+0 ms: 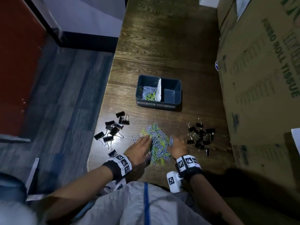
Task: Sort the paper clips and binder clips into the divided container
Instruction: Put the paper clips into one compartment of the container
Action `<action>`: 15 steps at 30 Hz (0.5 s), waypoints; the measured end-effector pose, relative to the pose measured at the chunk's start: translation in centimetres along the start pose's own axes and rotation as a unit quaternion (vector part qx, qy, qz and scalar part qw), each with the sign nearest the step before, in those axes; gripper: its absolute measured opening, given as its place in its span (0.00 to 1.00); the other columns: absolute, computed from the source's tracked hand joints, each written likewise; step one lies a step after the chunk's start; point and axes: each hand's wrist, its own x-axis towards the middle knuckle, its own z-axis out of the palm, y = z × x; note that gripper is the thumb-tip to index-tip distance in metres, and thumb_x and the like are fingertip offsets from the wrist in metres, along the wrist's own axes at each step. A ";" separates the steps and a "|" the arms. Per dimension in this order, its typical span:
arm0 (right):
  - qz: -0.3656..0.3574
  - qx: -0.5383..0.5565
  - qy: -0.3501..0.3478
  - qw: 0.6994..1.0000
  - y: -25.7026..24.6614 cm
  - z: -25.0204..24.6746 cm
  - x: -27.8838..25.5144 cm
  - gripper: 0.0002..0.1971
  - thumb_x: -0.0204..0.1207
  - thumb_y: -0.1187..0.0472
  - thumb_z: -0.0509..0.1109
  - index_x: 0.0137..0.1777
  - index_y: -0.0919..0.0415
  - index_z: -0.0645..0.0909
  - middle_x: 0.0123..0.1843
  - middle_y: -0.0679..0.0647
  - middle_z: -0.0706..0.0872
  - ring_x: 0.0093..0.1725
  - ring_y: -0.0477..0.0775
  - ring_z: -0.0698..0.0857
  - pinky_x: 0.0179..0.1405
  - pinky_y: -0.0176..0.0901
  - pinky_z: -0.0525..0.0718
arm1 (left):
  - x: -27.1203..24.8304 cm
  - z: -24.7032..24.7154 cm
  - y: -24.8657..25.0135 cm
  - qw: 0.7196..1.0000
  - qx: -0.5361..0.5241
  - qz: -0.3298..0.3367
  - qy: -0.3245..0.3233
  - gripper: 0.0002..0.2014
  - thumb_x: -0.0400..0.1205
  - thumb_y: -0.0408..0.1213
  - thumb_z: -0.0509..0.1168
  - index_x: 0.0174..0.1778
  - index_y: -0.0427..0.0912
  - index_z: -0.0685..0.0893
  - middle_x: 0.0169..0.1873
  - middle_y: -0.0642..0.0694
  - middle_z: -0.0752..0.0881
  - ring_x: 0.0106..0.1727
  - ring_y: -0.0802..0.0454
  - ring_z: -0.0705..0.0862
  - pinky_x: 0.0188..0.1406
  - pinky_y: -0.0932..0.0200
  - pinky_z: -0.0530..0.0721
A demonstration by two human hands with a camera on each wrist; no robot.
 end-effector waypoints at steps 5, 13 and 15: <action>-0.120 0.073 0.021 0.990 0.5 2.0 0.0 0.31 0.73 0.60 0.79 0.76 0.47 0.74 0.69 0.54 0.74 0.71 0.60 0.76 0.71 0.54 0.77 | -1.4 -0.7 -1.6 0.991 -0.021 -0.012 0.133 0.32 0.84 0.49 0.63 0.81 0.43 0.60 0.79 0.41 0.63 0.77 0.44 0.66 0.74 0.50 0.71; -0.022 0.078 0.001 0.997 0.0 1.0 1.5 0.53 0.57 0.45 0.89 0.80 0.51 0.66 0.73 0.60 0.64 0.74 0.65 0.69 0.74 0.62 0.75 | -0.6 -1.3 -2.6 0.985 -0.120 -0.099 0.070 0.39 0.73 0.55 0.74 0.74 0.48 0.63 0.62 0.43 0.71 0.52 0.48 0.80 0.50 0.53 0.81; -0.048 0.051 -0.009 0.998 -1.4 1.1 1.5 0.53 0.56 0.48 0.89 0.81 0.48 0.65 0.71 0.58 0.63 0.73 0.63 0.68 0.72 0.62 0.76 | 0.6 -1.4 -1.7 0.989 -0.106 -0.083 0.062 0.43 0.72 0.52 0.76 0.78 0.49 0.59 0.66 0.41 0.70 0.55 0.47 0.80 0.54 0.51 0.82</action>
